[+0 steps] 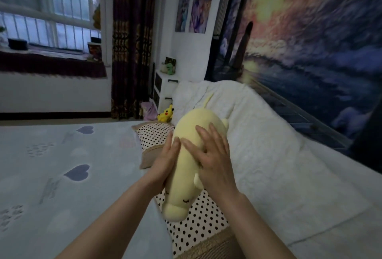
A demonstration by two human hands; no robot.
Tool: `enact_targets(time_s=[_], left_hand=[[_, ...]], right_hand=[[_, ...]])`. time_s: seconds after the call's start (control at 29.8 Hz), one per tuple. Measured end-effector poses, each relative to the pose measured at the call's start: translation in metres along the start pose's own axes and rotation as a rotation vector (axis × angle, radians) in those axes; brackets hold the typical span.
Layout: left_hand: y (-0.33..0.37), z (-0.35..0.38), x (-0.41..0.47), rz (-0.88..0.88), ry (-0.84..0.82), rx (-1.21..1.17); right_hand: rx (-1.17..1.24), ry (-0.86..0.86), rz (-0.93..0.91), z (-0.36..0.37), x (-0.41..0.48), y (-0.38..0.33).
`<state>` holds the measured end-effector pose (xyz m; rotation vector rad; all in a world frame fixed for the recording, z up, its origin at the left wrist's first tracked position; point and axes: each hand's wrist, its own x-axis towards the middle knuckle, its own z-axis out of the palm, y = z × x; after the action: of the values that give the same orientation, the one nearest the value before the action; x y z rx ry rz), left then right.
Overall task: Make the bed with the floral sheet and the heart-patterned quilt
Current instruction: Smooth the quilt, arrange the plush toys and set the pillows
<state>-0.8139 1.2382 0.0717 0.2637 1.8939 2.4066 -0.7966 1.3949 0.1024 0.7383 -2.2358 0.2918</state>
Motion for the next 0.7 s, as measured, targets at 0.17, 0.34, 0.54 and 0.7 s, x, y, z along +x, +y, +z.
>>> enact_targets(time_s=[0.17,0.34,0.54,0.7], left_hand=[[0.014,0.012,0.0,-0.072,-0.074,-0.094],[0.017,0.015,0.007,-0.125,-0.092,-0.007],[0.007,0.033,0.011,-0.089,-0.192,0.245],[-0.009,0.046,0.006,-0.099,-0.238,0.197]], right_hand=[[0.61,-0.062,0.548,-0.014,-0.003,0.007],[0.985,-0.052,0.912,-0.017,0.0,0.01],[1.086,0.018,1.071,-0.012,-0.021,0.007],[1.036,0.1,1.111,-0.015,-0.046,0.014]])
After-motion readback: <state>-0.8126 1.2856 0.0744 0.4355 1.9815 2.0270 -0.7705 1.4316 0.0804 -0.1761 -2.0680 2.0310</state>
